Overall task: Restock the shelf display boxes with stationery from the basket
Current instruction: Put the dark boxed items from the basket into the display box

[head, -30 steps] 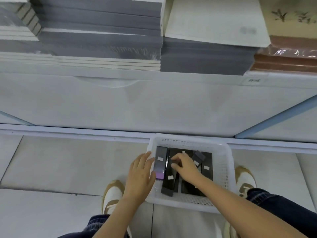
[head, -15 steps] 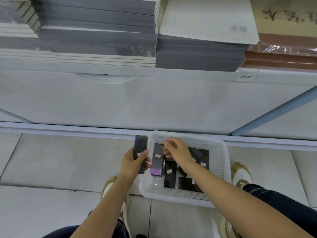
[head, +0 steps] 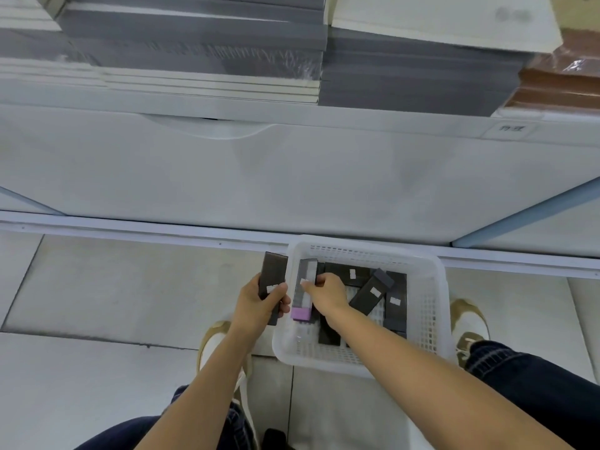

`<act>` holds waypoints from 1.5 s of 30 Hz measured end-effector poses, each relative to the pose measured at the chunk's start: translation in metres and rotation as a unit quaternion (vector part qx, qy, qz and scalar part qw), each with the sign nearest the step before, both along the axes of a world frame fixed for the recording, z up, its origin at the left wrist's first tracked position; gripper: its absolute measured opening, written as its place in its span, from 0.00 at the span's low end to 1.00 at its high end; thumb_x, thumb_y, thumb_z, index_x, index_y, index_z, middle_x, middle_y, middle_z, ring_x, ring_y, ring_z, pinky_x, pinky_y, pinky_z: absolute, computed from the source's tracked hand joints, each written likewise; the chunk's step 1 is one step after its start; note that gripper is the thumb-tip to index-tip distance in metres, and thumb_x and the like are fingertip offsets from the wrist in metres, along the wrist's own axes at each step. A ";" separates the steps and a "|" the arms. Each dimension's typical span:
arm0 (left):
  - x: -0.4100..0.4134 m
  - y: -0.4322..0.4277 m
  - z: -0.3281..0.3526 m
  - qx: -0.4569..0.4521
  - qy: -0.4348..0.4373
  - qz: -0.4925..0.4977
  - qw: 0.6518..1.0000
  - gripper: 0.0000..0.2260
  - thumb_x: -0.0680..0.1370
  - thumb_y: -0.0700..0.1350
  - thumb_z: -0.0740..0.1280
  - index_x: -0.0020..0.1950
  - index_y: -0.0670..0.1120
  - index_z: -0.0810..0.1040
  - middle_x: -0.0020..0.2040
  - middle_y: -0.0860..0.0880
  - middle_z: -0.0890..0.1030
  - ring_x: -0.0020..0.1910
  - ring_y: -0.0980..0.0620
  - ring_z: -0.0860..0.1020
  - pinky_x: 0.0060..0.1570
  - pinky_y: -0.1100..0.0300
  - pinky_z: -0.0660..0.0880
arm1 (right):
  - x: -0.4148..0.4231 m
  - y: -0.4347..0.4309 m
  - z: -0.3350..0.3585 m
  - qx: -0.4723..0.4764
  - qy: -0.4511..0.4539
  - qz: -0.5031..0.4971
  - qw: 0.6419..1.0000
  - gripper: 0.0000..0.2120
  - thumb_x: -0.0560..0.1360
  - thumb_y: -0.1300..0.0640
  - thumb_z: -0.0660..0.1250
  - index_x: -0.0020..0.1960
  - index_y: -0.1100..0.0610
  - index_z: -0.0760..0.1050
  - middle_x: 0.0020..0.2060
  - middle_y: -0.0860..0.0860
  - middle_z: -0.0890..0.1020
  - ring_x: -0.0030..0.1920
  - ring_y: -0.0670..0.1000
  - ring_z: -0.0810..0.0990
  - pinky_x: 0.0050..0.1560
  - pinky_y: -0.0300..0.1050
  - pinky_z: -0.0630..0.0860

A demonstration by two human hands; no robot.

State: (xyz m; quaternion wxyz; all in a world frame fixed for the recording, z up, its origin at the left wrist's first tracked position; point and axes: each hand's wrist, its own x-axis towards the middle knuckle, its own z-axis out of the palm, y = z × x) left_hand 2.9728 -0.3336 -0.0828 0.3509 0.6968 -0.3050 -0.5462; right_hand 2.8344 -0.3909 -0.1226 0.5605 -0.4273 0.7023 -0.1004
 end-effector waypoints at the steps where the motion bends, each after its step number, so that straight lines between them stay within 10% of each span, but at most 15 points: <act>1: 0.001 0.000 0.000 0.001 0.005 0.002 1.000 0.05 0.79 0.45 0.67 0.53 0.46 0.75 0.36 0.47 0.83 0.35 0.50 0.82 0.40 0.56 0.81 | -0.003 -0.003 0.002 0.003 -0.009 0.005 1.000 0.11 0.77 0.54 0.67 0.56 0.59 0.77 0.52 0.54 0.82 0.52 0.52 0.81 0.57 0.49 0.78; 8: -0.010 -0.006 0.021 0.001 0.015 0.048 0.999 0.11 0.79 0.51 0.66 0.55 0.44 0.75 0.42 0.45 0.83 0.40 0.49 0.82 0.38 0.63 0.79 | -0.037 -0.024 0.056 0.022 -0.228 0.047 0.972 0.11 0.77 0.57 0.67 0.60 0.57 0.77 0.54 0.52 0.83 0.54 0.50 0.83 0.54 0.46 0.80; 12: -0.020 -0.018 0.057 -0.020 0.164 0.063 0.984 0.16 0.74 0.52 0.70 0.58 0.47 0.77 0.48 0.45 0.85 0.46 0.48 0.84 0.41 0.58 0.80 | -0.038 -0.033 0.096 -0.013 -0.300 0.062 0.952 0.11 0.79 0.57 0.65 0.59 0.60 0.78 0.52 0.53 0.84 0.54 0.51 0.83 0.54 0.46 0.80; 18: -0.031 -0.029 0.114 -0.037 0.226 0.089 0.969 0.13 0.74 0.42 0.72 0.58 0.42 0.79 0.44 0.44 0.86 0.38 0.50 0.84 0.33 0.61 0.79 | -0.030 -0.032 0.154 -0.168 -0.251 0.087 0.950 0.06 0.78 0.55 0.67 0.46 0.52 0.82 0.40 0.46 0.84 0.42 0.41 0.81 0.42 0.34 0.76; 34: -0.024 -0.037 0.257 -0.204 0.124 0.173 0.955 0.10 0.72 0.41 0.75 0.48 0.42 0.76 0.35 0.45 0.79 0.28 0.52 0.76 0.30 0.60 0.77 | -0.058 -0.024 0.299 -0.233 -0.287 0.174 0.913 0.18 0.79 0.58 0.66 0.67 0.50 0.72 0.57 0.54 0.78 0.53 0.47 0.80 0.56 0.41 0.76; 40: -0.013 -0.042 0.318 -0.226 0.128 0.237 0.936 0.09 0.72 0.39 0.74 0.45 0.40 0.74 0.31 0.43 0.76 0.25 0.50 0.71 0.26 0.62 0.69 | -0.070 -0.009 0.353 -0.379 -0.205 0.360 0.827 0.34 0.71 0.62 0.75 0.71 0.43 0.66 0.75 0.42 0.57 0.69 0.43 0.68 0.65 0.39 0.71; 45: -0.009 -0.044 0.367 -0.262 0.144 0.199 0.933 0.08 0.75 0.42 0.73 0.47 0.43 0.75 0.31 0.47 0.81 0.22 0.54 0.76 0.26 0.63 0.74 | -0.063 -0.007 0.407 -0.564 -0.198 0.250 0.762 0.13 0.74 0.63 0.72 0.57 0.56 0.81 0.60 0.52 0.79 0.60 0.46 0.77 0.62 0.47 0.75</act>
